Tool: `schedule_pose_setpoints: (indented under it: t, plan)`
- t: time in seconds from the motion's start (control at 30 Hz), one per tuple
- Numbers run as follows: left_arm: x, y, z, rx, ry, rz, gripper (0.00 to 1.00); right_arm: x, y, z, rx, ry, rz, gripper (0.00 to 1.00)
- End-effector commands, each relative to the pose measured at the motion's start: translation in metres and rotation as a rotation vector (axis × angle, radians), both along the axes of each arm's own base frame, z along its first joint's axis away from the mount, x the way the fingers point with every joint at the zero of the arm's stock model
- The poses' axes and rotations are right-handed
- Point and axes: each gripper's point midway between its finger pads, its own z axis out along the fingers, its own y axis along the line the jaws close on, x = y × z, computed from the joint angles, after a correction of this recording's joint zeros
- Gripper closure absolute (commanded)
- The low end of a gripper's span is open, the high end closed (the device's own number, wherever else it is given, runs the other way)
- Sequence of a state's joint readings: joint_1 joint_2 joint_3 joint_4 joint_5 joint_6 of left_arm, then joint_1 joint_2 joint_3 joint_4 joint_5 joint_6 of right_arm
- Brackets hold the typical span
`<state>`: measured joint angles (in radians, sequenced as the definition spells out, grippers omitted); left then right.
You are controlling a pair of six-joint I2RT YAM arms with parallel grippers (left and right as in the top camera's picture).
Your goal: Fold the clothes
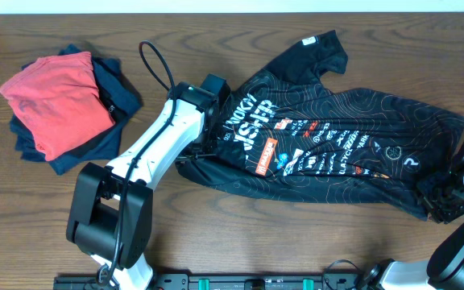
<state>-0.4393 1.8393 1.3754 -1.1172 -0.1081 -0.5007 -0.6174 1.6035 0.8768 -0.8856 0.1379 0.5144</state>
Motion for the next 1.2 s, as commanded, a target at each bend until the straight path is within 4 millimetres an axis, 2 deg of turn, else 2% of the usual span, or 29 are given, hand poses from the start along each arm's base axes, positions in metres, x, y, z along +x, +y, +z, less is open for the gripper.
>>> schedule_pose_setpoints:
  t: [0.0,0.07,0.27,0.6,0.77,1.03,1.17]
  plan:
    - [-0.001,0.002,-0.002,0.009,0.005,0.011,0.94,-0.004,-0.008,0.000,-0.045,0.012,-0.046,0.56]
    - [-0.001,0.002,-0.002,0.009,0.004,0.011,0.94,-0.003,-0.008,-0.002,-0.052,0.002,-0.060,0.53]
    - [-0.001,0.002,-0.002,0.009,0.005,0.011,0.94,-0.007,-0.006,-0.010,-0.054,0.000,-0.073,0.52]
    - [-0.001,0.002,-0.002,0.009,0.005,0.011,0.94,-0.005,-0.007,-0.015,-0.063,-0.015,-0.073,0.56]
    - [-0.001,0.002,-0.002,0.009,0.005,0.011,0.94,-0.004,-0.011,-0.014,-0.072,-0.026,-0.083,0.67]
    - [-0.001,0.002,-0.002,0.009,0.005,0.011,0.94,0.000,-0.017,-0.014,-0.085,-0.052,-0.096,0.98]
    - [-0.001,0.002,-0.002,0.009,0.005,0.011,0.94,0.002,-0.018,-0.014,-0.091,-0.061,-0.096,0.99]
